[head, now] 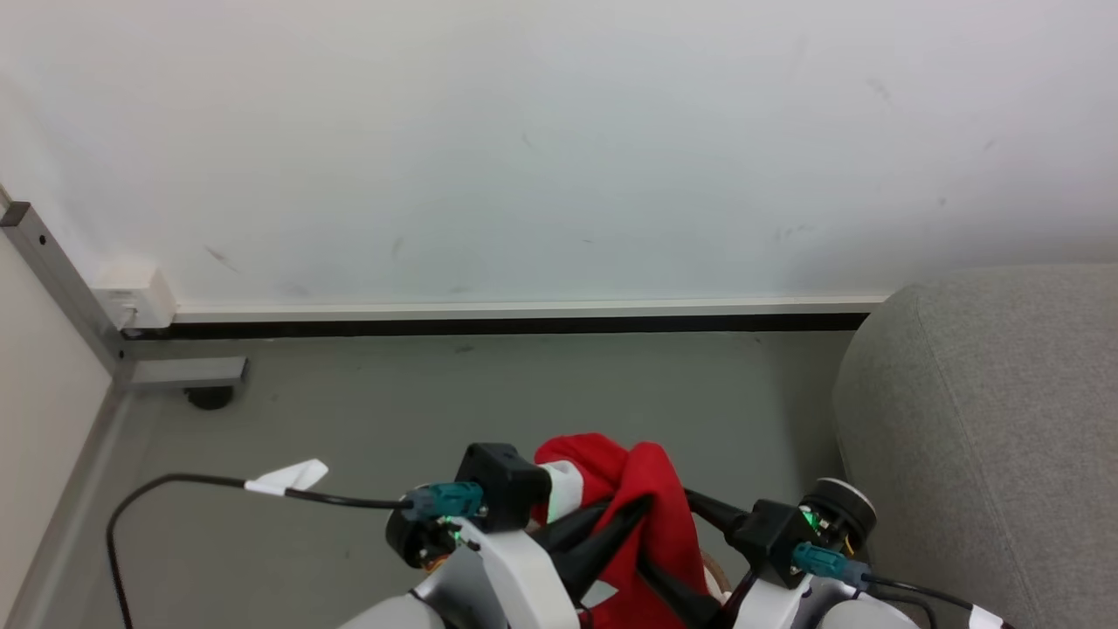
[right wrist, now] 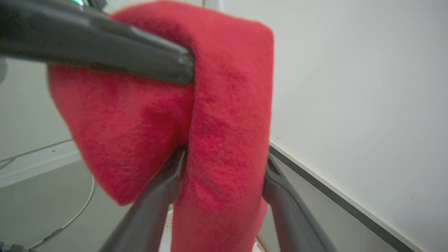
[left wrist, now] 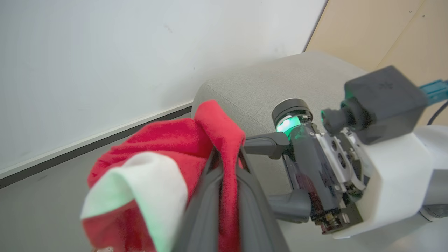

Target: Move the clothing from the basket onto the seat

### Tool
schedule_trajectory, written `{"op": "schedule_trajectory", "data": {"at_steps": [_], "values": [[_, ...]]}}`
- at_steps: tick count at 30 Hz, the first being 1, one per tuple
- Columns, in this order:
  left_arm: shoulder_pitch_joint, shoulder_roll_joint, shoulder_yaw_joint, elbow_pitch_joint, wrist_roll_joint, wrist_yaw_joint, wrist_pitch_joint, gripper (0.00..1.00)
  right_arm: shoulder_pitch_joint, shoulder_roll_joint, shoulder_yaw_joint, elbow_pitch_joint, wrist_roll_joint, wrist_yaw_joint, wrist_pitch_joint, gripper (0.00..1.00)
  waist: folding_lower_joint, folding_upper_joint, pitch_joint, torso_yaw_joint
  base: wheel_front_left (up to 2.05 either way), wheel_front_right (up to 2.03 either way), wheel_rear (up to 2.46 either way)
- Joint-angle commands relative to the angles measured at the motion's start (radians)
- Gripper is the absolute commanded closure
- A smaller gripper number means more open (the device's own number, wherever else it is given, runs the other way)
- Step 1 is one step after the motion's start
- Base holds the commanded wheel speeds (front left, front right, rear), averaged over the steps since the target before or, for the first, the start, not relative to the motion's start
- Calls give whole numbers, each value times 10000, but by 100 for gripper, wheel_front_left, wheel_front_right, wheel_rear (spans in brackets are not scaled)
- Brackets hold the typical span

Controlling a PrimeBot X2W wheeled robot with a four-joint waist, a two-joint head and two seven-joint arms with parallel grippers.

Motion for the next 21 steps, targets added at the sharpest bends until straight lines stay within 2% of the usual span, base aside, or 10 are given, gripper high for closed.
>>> {"op": "schedule_trajectory", "data": {"at_steps": [1,5,6,7,15,16,17,18,21], "values": [[-144,-86,-61,-89,51,-65,17,100,-157,61,247,231,273,-21,13,0,0,0,-37,92,0,0,0],[-222,-263,-186,-175,64,-132,64,100,-360,222,840,921,1091,-21,194,0,0,0,-99,296,0,0,0],[-242,-277,-193,-192,57,-148,70,100,-421,247,919,1068,1246,-21,124,43,0,0,-107,341,0,0,0],[-254,-288,-201,-218,52,-159,74,100,-461,290,994,1171,1420,-21,16,100,0,0,-114,380,0,0,0],[-34,-82,-112,-119,88,15,-93,100,-611,389,1112,1668,2405,-21,-636,100,0,0,-136,474,0,0,0],[-31,-42,-92,-101,158,49,-159,84,-579,409,1043,1713,2545,-21,-690,100,0,0,-135,460,0,0,0],[2,-19,-73,-76,183,75,-216,50,-545,430,1000,1711,2677,-21,-704,100,0,0,-132,443,0,0,0],[42,6,-72,-43,219,93,-268,3,-551,422,960,1712,2777,-21,-710,100,0,0,-128,424,0,0,0],[150,103,-66,108,383,181,-510,0,-645,350,807,1748,2898,-21,-761,100,0,0,-120,351,0,0,0]]}}
